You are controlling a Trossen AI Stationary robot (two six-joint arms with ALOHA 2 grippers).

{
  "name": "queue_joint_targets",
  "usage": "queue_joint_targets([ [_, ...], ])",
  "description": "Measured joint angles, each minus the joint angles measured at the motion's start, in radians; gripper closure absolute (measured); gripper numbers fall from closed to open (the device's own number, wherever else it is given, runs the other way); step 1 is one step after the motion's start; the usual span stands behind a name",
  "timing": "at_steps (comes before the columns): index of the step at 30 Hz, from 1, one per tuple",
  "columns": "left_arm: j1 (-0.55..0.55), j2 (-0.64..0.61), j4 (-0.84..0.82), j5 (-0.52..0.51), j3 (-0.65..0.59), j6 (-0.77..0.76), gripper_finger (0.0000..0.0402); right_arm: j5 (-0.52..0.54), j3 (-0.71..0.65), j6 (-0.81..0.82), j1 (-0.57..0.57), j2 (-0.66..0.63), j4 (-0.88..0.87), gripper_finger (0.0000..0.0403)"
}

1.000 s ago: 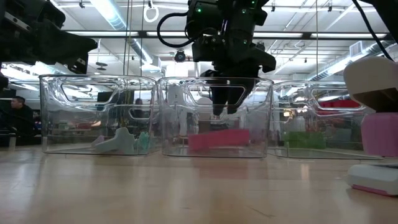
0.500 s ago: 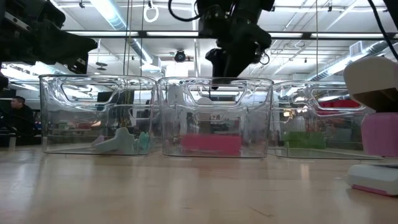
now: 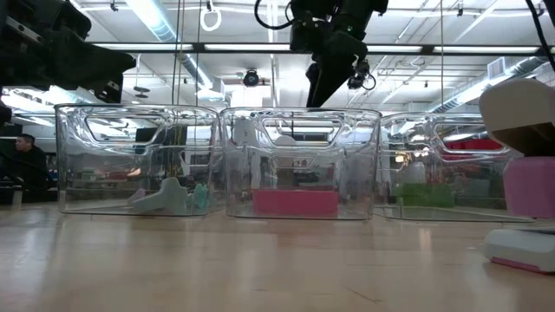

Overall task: Pick and place Stapler, Stapler remover, tape
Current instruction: Put the green tape into the middle transparent bin

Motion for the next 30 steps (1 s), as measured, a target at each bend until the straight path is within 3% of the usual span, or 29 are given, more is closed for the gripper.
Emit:
queue_joint_targets([
  [18,0.000,0.000,0.000,0.000,0.000,0.000,0.0376,0.001,0.000,0.233,-0.214,-0.007,-0.051,0.0163],
  [30,0.000,0.000,0.000,0.000,0.000,0.000,0.0376,0.004,-0.001,0.266,-0.254,-0.023,-0.058,0.0163],
])
